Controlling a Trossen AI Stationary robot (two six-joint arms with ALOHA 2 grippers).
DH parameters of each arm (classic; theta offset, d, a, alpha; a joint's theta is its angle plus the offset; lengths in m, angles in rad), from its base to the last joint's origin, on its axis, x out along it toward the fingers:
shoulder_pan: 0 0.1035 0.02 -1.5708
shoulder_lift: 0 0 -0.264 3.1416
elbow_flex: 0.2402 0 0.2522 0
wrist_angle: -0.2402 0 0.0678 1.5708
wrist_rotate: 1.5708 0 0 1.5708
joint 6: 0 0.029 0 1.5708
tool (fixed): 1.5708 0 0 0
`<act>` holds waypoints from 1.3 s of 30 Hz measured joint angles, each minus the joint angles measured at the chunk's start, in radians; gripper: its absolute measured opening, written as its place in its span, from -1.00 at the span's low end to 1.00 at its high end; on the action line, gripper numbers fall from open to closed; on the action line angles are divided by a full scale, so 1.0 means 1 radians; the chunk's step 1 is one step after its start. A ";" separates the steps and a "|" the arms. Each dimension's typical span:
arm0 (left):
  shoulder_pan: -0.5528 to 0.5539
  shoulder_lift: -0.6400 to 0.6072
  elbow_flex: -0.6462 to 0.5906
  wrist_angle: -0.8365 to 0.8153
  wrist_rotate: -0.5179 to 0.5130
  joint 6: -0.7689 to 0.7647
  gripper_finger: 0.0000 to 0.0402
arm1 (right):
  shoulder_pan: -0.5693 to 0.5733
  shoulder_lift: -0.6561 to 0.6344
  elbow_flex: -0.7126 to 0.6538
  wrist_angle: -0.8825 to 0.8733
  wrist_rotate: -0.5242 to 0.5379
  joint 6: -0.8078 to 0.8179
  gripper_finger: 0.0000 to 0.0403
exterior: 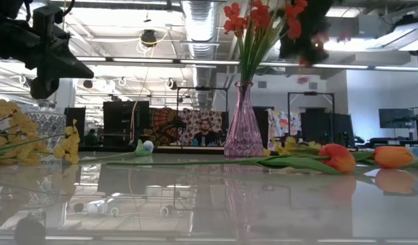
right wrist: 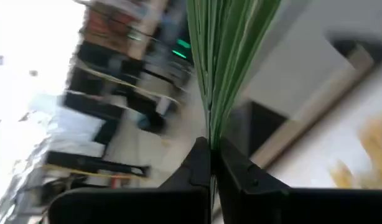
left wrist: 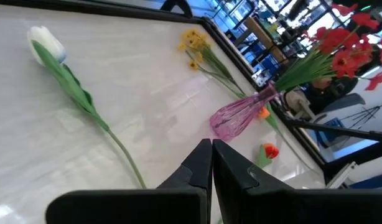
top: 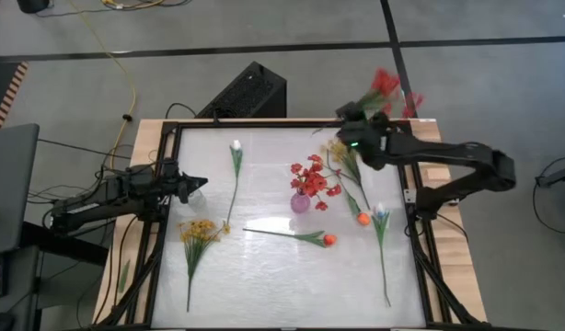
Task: Sort flowers into vase by color
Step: Put the orange flowers into the violet vase
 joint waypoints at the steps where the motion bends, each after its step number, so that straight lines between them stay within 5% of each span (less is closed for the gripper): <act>1: 0.000 0.000 0.000 -0.001 -0.008 0.001 -1.00 | 0.009 -0.027 0.000 0.073 0.009 -0.137 -0.85; 4: 0.000 0.000 0.000 -0.003 -0.042 0.015 -1.00 | 0.041 -0.080 0.000 0.342 -0.030 -0.598 -0.82; 7: 0.000 0.000 0.000 -0.004 -0.081 0.040 -1.00 | 0.106 -0.095 0.001 0.610 -0.179 -1.075 -0.83; 11: 0.000 0.000 0.000 -0.004 -0.122 0.061 -1.00 | 0.245 -0.102 0.001 0.785 -0.332 -1.425 -0.84; 23: 0.000 0.000 0.000 -0.004 -0.135 0.055 -1.00 | 0.599 -0.110 0.001 0.773 -0.343 -1.906 -0.84; 31: 0.000 0.000 0.000 -0.004 -0.150 0.045 -1.00 | 0.783 -0.091 0.001 0.787 -0.439 -1.938 -0.85; 39: 0.000 0.000 0.000 -0.004 -0.151 0.027 -1.00 | 0.902 0.050 0.001 0.622 -0.378 -2.005 -0.85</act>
